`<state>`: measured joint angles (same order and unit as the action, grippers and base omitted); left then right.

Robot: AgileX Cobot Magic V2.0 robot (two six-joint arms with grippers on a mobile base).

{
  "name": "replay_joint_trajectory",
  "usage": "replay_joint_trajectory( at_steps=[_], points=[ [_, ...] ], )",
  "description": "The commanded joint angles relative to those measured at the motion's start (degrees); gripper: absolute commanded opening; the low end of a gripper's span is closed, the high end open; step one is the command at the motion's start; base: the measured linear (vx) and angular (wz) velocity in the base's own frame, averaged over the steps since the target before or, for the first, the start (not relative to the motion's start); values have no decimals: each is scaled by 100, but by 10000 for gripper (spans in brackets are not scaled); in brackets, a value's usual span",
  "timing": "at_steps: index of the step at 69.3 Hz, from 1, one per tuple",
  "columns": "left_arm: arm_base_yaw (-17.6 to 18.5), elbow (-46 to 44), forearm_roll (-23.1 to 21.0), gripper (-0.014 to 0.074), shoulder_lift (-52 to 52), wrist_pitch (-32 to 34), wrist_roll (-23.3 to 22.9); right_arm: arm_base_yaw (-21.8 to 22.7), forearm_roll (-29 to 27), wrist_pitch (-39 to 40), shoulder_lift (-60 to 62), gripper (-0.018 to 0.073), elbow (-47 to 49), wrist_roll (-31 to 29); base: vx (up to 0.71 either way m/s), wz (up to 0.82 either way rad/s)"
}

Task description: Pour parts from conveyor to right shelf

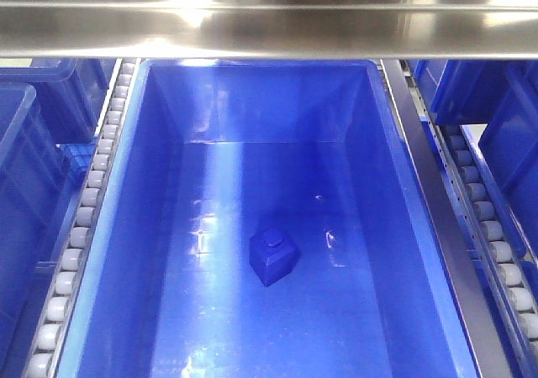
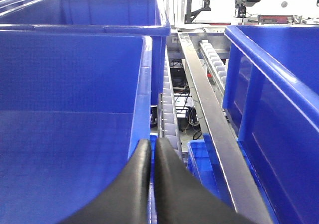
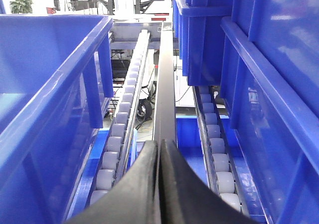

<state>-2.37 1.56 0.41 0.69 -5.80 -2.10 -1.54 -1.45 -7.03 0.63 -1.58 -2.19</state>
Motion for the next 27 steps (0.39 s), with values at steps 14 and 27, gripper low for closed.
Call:
replay_joint_trajectory(
  at_steps=[14, 27],
  points=[
    [30, -113, -41, -6, 67, 454, -49, -4, 25, 461, 71, -5, -43, -53, 0, 0],
    [30, -113, -41, -6, 67, 454, -49, -4, 25, 461, 71, -5, -43, -53, 0, 0]
  ],
)
